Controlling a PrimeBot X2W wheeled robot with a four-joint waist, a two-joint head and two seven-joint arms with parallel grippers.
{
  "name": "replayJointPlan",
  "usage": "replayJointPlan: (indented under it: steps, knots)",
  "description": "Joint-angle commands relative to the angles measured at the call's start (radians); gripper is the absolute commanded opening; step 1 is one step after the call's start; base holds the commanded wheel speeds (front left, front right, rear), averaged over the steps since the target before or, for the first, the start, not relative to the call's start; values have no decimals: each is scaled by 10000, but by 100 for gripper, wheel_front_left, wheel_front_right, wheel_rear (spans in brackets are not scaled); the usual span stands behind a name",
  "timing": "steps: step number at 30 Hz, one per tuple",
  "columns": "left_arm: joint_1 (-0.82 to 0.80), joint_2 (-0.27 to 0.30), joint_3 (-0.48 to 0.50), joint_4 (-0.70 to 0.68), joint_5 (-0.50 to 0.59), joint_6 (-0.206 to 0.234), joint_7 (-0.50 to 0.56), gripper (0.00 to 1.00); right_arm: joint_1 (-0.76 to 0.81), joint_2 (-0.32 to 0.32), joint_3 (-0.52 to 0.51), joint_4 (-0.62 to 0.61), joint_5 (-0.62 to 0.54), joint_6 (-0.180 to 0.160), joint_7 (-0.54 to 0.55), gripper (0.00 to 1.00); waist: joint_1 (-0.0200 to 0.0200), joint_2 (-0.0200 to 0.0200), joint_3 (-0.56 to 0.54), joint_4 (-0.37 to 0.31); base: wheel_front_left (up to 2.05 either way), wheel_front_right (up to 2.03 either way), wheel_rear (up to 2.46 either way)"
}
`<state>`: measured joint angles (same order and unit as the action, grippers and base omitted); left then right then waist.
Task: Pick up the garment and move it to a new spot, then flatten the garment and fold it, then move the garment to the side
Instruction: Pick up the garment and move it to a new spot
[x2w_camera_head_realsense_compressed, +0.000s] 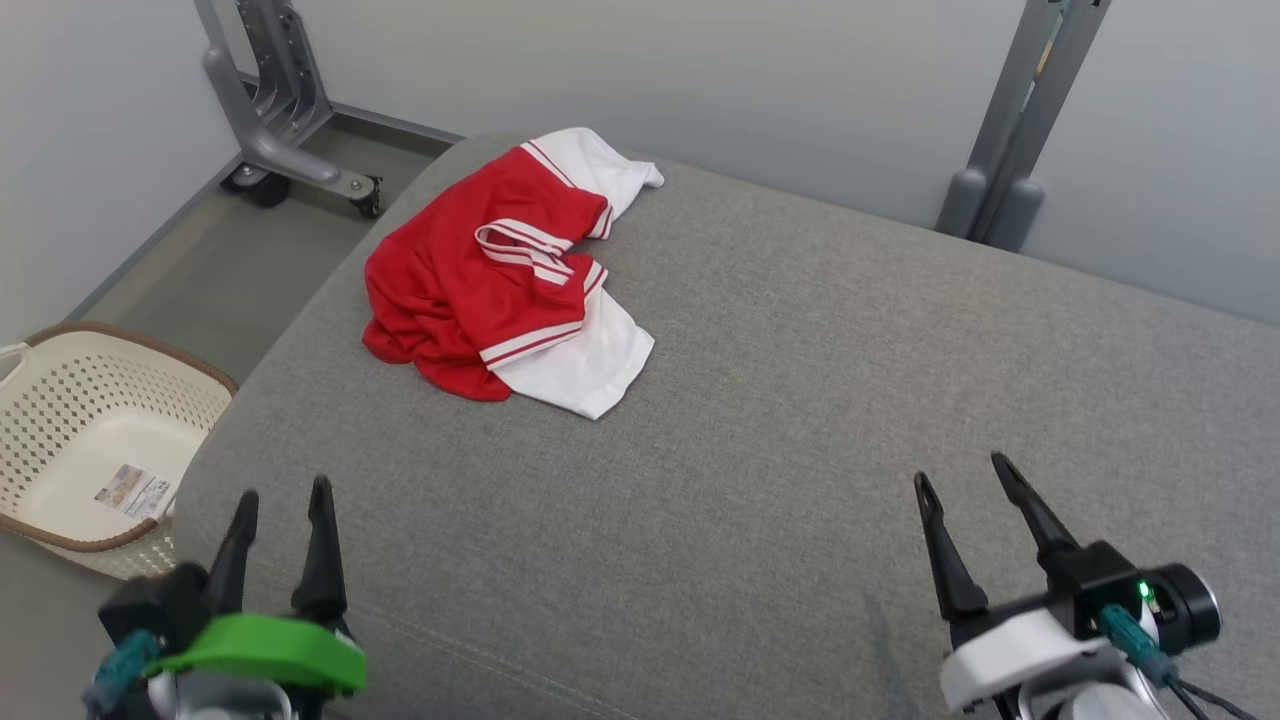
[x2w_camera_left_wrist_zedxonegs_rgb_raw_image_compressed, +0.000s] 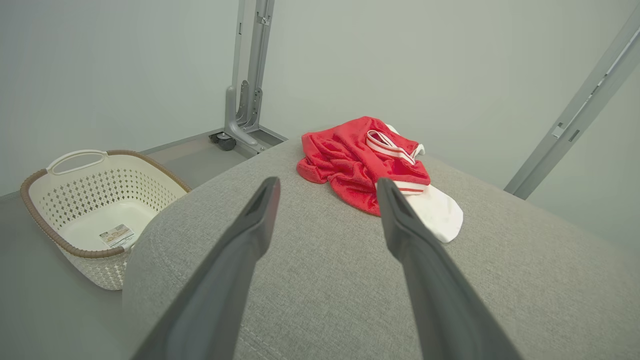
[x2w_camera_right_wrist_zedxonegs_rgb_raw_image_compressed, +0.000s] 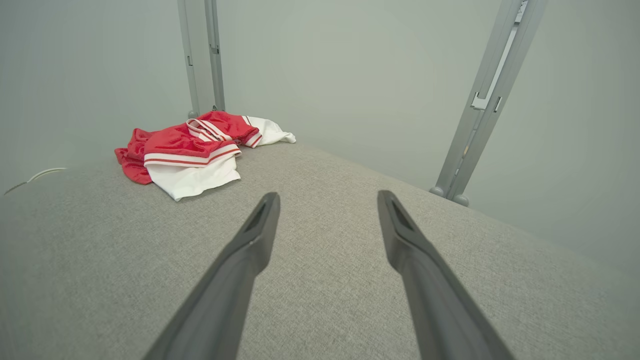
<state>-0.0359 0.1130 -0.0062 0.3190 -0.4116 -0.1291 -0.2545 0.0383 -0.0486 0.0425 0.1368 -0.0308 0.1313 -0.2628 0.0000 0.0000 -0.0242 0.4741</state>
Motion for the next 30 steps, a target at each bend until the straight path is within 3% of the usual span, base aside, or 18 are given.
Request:
replayJointPlan:
  steps: [1, 10, 19, 30]
  knots:
    - [-752, 237, -140, 158, -220, -31, 89, 100, -500, -74, 114, -128, -211, -11, -26, 100, 0, 0, 916, -568, 0, 0, 0]
    - [-4477, 1429, -1099, 1797, -2502, -31, 1122, 100, -2425, -339, 283, -479, -1155, -11, -26, 100, 0, 0, 3807, -1650, 0, 0, 0]
    - [-6847, 2386, -2491, 4027, -4594, -31, 2623, 100, -3002, -355, 328, -638, -1704, -12, -26, 100, 0, 0, 5064, -2203, 0, 0, 0]
    - [-8159, 2341, -3382, 5865, -6353, -31, 3118, 100, -2736, -523, 451, -973, -2011, -11, -26, 100, 0, 0, 5455, -2471, 0, 0, 0]
